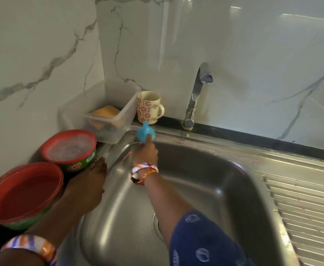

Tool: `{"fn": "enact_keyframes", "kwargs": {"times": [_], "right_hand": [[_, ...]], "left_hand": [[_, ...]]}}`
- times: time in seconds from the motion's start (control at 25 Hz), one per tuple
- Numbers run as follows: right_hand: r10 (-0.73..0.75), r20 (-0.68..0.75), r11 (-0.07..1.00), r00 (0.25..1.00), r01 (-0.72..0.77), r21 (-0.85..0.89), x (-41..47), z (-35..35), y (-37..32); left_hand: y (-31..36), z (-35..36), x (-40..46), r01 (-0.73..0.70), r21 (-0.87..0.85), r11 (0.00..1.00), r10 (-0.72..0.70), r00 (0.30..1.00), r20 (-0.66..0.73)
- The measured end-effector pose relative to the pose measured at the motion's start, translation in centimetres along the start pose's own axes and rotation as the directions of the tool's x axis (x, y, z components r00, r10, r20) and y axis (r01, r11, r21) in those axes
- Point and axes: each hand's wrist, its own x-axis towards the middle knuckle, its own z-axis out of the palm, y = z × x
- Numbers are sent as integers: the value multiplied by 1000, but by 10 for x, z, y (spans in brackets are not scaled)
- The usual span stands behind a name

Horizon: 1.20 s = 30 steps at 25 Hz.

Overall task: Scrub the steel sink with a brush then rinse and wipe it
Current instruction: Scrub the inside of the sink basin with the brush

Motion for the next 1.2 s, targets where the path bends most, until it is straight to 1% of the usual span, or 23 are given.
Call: {"fn": "enact_keyframes", "kwargs": {"times": [0.04,0.08,0.12,0.16,0.2,0.28,0.36,0.4,0.44,0.48,0.56,0.64,0.72,0.76,0.8,0.84,0.88,0.92,1.0,1.04,1.12,1.16,1.2], "right_hand": [[-36,52,999,998,36,-7,5,1,-4],[-64,71,997,995,67,-34,11,-5,-3],[-88,60,992,994,93,-82,15,-18,5],[-94,18,987,995,95,-133,18,-36,17],[-77,-57,985,995,67,-161,18,-60,34],[16,-249,986,968,-56,-155,12,-117,73],[153,-437,969,886,-222,-112,0,-167,103],[205,-493,956,846,-281,-85,-3,-180,110],[227,-524,949,821,-308,-70,-4,-181,110],[228,-533,949,815,-308,-66,-3,-169,102],[183,-483,963,856,-254,-85,-1,-122,76],[112,-331,979,937,-161,-125,1,-63,43],[-6,-124,986,992,-15,-168,6,-16,13],[-60,-41,985,997,53,-166,10,-4,1],[-95,5,982,995,95,-163,15,-2,-6],[-112,15,978,994,113,-175,19,-9,-3],[-118,-1,971,993,115,-210,21,-22,6],[-111,-47,962,993,96,-255,23,-43,26],[-60,-192,950,980,-3,-313,20,-102,76],[2,-254,950,967,-82,-302,18,-133,99],[144,-364,941,920,-241,-237,13,-184,122],[157,-415,931,896,-275,-241,14,-194,122],[124,-439,931,890,-257,-259,16,-193,115]], "left_hand": [[-1,0,1,-5,-20,1000,5,1000,-1],[-1,-1,1,-11,-10,1000,11,1000,5],[-2,-3,1,-16,17,1000,16,1000,16],[-2,-5,1,-23,60,998,22,999,29],[0,-7,1,-36,98,994,33,999,30],[2,-8,0,-52,138,989,50,999,13],[2,-7,-1,-53,135,989,54,999,0],[1,-7,-1,-52,119,991,53,999,-7],[0,-8,-1,-50,103,993,52,998,-18],[-1,-8,-1,-50,96,994,53,998,-26],[-3,-10,0,-57,110,992,60,998,-26],[-2,-10,0,-54,112,992,56,998,-16],[-1,-8,2,-24,80,996,27,999,-33],[-1,-8,3,-15,62,998,18,999,-42],[-1,-8,3,-15,59,998,18,999,-44],[-1,-8,3,-24,69,997,27,999,-45],[-2,-8,3,-38,85,996,42,998,-42],[-3,-8,3,-51,99,994,55,998,-38],[-2,-6,2,-73,113,991,78,996,-41],[-2,-5,1,-75,115,990,81,996,-44],[-2,-1,2,-69,107,992,77,995,-65],[-2,1,3,-67,98,993,74,994,-77],[-2,1,3,-60,91,994,67,994,-86]]}}
